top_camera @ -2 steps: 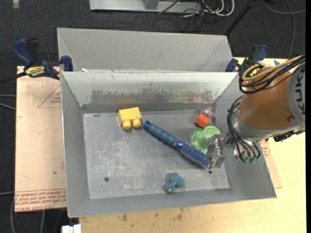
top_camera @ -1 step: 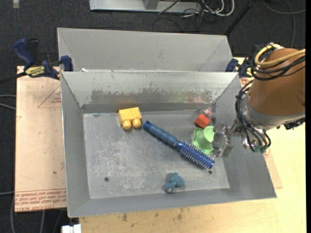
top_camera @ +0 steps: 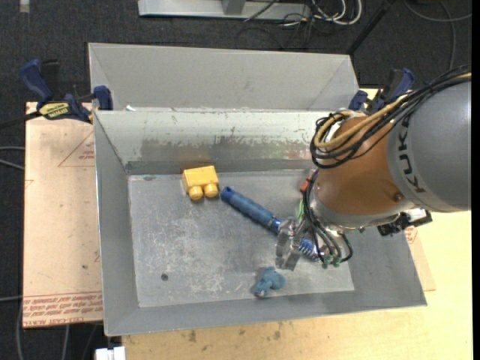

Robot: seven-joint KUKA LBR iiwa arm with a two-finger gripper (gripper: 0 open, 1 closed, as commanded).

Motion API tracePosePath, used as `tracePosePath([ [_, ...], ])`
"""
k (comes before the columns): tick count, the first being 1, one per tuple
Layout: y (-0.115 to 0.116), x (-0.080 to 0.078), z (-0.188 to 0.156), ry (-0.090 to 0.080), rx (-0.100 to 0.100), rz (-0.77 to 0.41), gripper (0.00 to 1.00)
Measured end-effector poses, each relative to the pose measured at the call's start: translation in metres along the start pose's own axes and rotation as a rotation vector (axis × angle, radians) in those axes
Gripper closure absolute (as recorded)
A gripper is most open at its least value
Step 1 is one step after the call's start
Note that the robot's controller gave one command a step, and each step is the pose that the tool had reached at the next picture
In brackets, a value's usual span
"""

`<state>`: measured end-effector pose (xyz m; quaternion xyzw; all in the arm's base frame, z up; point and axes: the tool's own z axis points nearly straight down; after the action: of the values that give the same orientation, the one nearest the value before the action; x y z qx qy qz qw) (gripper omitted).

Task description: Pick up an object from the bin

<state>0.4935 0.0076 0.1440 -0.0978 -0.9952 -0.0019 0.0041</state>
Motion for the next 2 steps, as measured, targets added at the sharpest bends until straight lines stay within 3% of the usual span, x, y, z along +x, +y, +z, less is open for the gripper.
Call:
tracePosePath([
  [1, -0.004, -0.003, -0.003, -0.008, 0.002, 0.005, 0.0],
  [2, -0.063, -0.048, 0.074, -0.018, 0.002, 0.1, 0.0],
])
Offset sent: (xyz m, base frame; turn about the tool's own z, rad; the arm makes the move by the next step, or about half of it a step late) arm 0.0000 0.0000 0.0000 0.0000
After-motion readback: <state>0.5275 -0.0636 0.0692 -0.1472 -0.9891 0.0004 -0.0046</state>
